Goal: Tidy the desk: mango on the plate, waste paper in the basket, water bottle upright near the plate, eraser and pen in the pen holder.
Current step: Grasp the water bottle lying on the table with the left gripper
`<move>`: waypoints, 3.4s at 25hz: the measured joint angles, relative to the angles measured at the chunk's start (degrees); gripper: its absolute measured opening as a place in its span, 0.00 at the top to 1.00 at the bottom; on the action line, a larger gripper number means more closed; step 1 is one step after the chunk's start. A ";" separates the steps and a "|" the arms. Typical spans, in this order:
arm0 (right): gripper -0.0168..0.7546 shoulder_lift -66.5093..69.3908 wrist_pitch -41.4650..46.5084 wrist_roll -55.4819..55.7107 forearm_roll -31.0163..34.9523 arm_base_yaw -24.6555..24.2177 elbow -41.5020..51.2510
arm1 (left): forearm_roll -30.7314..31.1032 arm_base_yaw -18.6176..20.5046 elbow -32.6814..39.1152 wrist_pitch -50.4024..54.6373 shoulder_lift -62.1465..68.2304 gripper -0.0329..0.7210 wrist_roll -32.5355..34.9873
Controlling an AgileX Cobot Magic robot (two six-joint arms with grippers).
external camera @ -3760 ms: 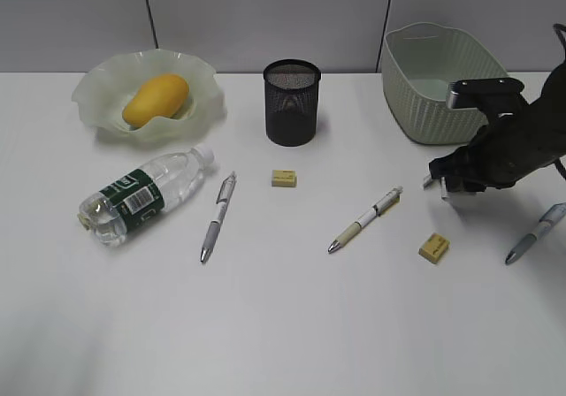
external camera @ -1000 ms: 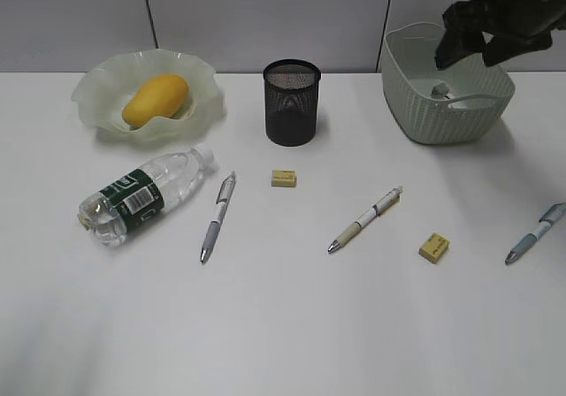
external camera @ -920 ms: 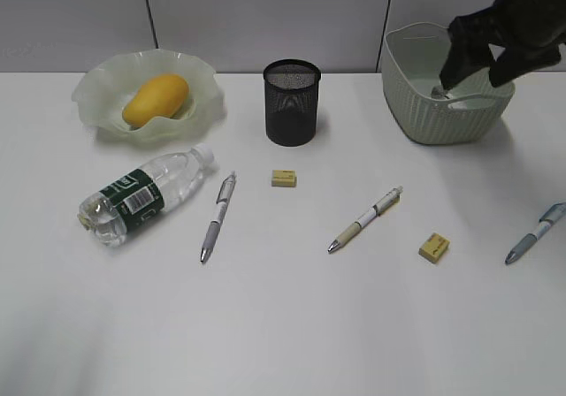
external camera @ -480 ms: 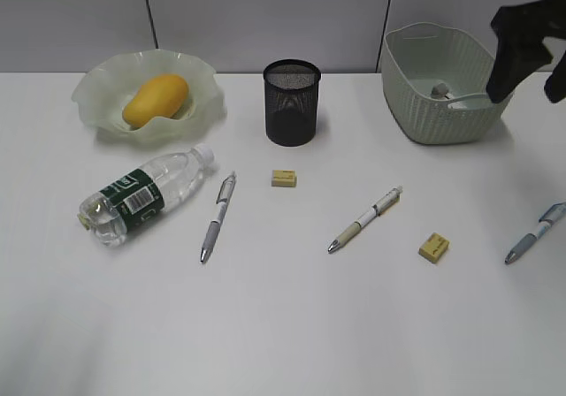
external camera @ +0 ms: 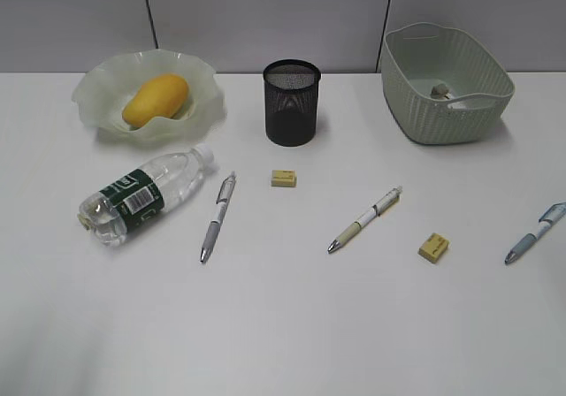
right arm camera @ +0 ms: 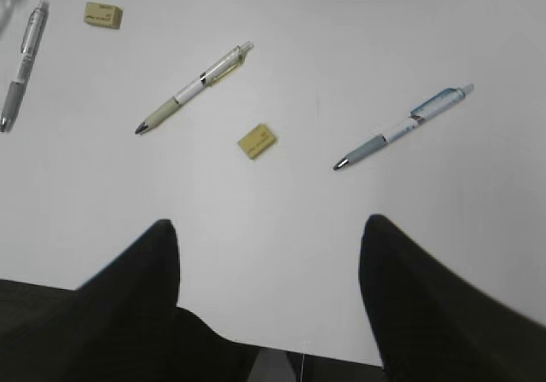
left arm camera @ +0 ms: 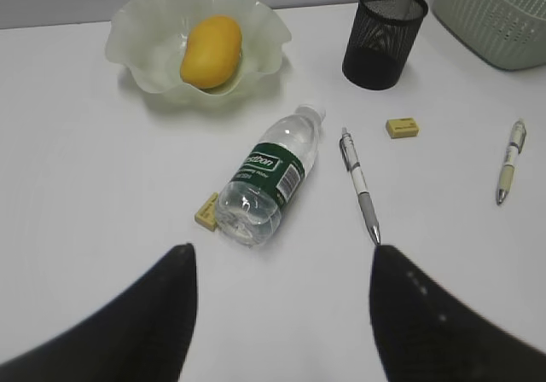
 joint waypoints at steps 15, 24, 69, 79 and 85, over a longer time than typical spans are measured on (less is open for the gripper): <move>0.30 -50.68 -8.84 0.11 0.06 0.00 31.25 | 0.07 0.00 0.00 -10.15 0.00 0.32 0.00; 0.30 -60.10 -1.35 0.11 0.06 0.00 36.83 | 0.55 0.00 -4.68 -11.34 13.89 0.35 0.00; 0.32 -60.10 -1.76 0.11 -0.17 0.00 38.36 | 14.42 -11.89 -69.42 32.26 97.53 0.16 7.61; 0.32 -60.10 -1.76 0.11 -0.17 0.00 38.36 | 15.77 -11.99 -72.54 31.81 103.65 0.16 6.70; 0.32 -60.10 -1.76 0.11 -0.17 0.00 38.36 | 16.81 -11.99 -72.83 31.86 105.03 0.23 5.56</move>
